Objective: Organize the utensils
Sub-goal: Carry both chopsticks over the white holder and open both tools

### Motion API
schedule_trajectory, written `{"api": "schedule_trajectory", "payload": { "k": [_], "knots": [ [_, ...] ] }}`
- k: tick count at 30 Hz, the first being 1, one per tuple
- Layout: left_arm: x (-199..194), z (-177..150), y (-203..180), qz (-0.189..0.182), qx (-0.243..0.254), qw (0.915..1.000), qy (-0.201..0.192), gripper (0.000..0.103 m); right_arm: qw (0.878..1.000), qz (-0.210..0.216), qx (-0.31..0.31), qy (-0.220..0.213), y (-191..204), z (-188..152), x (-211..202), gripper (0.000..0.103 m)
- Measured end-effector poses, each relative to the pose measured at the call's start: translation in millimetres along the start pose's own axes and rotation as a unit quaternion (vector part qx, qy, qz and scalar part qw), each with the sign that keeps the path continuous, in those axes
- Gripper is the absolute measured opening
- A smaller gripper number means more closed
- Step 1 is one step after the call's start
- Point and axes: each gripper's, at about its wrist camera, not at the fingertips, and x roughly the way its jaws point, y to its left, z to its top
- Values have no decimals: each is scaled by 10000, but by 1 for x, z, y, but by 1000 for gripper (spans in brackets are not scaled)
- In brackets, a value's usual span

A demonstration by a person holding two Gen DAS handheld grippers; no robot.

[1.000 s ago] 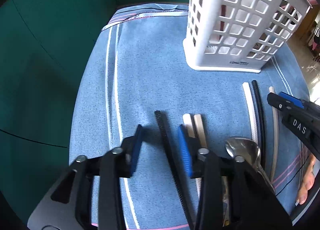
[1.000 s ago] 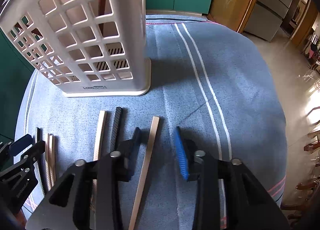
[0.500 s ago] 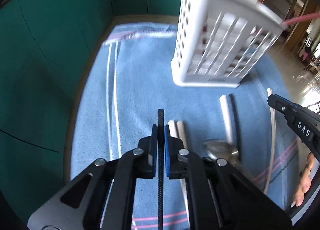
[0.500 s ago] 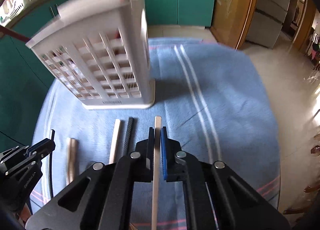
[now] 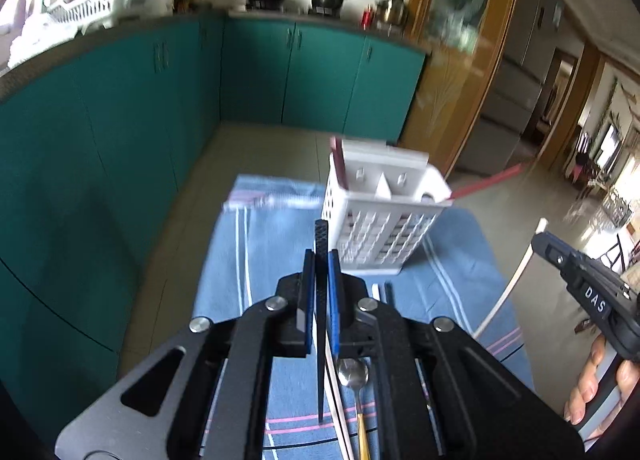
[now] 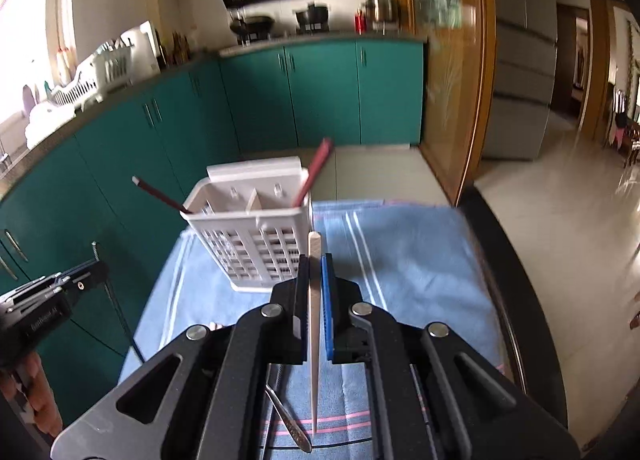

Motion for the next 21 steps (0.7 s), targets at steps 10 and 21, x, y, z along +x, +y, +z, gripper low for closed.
{"api": "schedule_trajectory", "payload": {
  "k": [10, 21],
  "knots": [
    [-9, 6, 5, 58, -19, 9998, -191, 6, 9999, -21, -71, -69, 5, -3, -13, 7],
    [-55, 75, -4, -309, 133, 9950, -944, 6, 9964, 498, -173, -664, 12, 59, -48, 7]
  ]
}}
